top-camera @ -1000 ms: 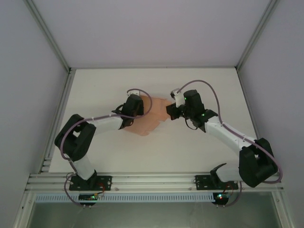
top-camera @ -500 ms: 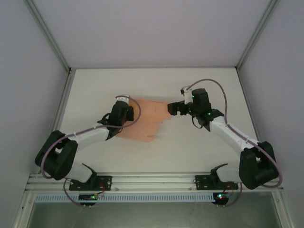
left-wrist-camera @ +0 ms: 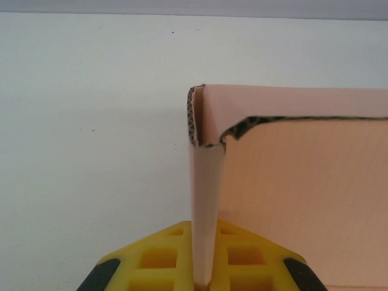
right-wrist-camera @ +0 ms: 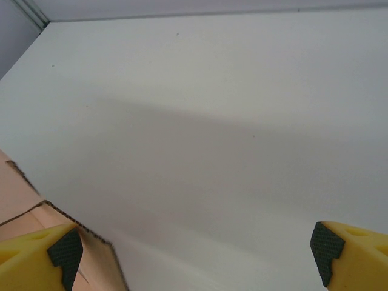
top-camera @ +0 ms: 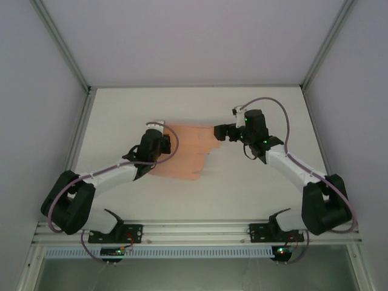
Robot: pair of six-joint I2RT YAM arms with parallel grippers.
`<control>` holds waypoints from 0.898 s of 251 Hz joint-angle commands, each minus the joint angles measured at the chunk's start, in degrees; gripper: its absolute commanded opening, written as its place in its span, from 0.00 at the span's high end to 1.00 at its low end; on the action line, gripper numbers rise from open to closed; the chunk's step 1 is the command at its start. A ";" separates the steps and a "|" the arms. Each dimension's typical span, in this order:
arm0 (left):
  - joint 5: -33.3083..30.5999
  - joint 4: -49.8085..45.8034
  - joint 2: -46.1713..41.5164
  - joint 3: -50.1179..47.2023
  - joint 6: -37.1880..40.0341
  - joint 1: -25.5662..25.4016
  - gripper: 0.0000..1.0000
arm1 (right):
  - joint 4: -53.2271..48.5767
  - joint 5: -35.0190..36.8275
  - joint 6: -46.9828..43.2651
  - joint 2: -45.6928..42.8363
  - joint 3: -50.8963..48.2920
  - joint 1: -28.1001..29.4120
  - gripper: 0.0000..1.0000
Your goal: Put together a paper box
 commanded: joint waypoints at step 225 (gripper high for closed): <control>-1.19 -0.18 -0.99 0.83 -0.93 -0.36 1.00 | 0.30 -6.61 0.75 -3.09 2.84 -3.42 0.01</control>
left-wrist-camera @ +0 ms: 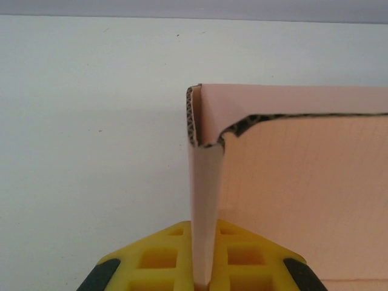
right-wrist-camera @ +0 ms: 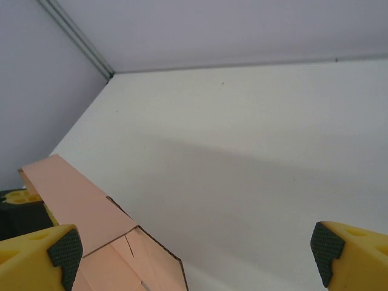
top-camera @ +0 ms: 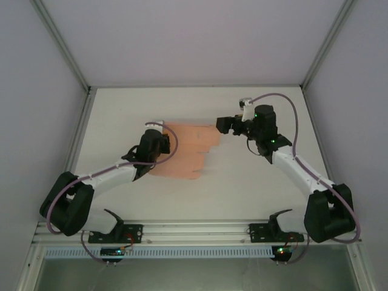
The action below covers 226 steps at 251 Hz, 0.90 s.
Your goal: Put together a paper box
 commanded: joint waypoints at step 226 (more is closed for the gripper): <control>0.99 -1.39 0.90 2.72 -1.09 -0.85 1.00 | 2.37 28.98 -9.62 21.61 12.17 15.18 0.01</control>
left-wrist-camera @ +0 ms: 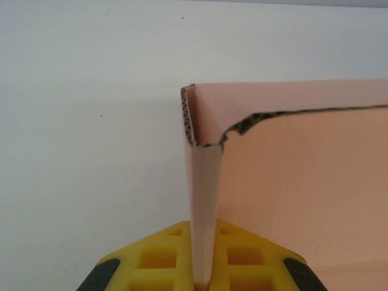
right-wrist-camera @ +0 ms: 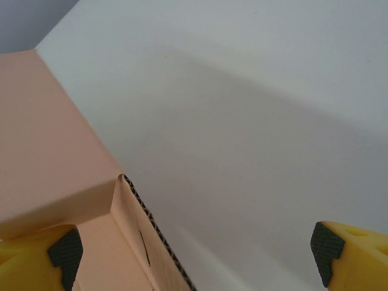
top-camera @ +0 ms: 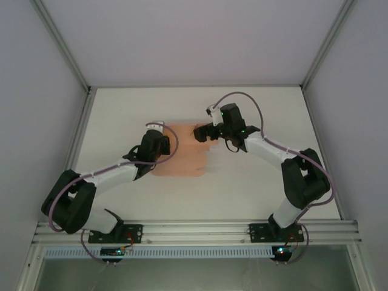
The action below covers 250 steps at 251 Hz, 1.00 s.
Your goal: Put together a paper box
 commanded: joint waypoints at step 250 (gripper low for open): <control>4.00 1.79 -2.81 2.03 1.94 -0.59 1.00 | -1.91 4.13 3.73 -13.58 -14.78 -0.20 0.01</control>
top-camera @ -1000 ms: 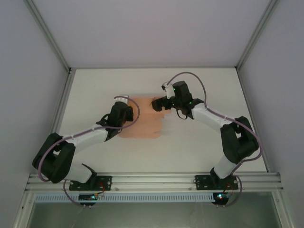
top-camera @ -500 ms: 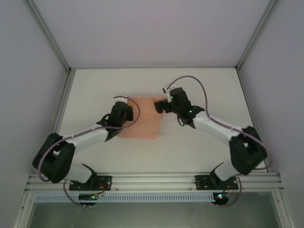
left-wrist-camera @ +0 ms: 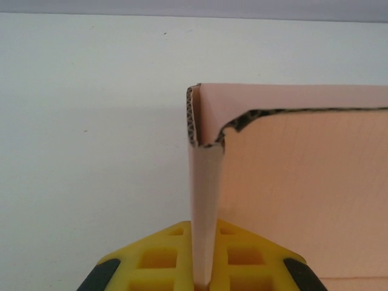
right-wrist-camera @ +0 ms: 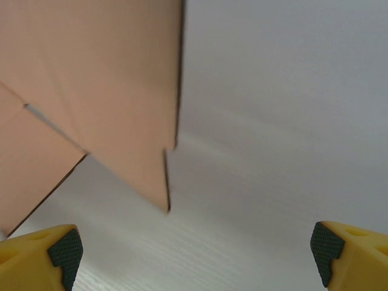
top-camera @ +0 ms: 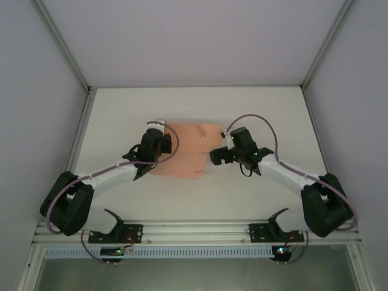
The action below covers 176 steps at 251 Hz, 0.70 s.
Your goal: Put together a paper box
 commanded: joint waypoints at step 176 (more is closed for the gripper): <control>3.50 0.39 1.93 3.23 -0.38 -0.08 1.00 | 9.56 -1.64 -1.01 12.70 13.38 4.51 0.01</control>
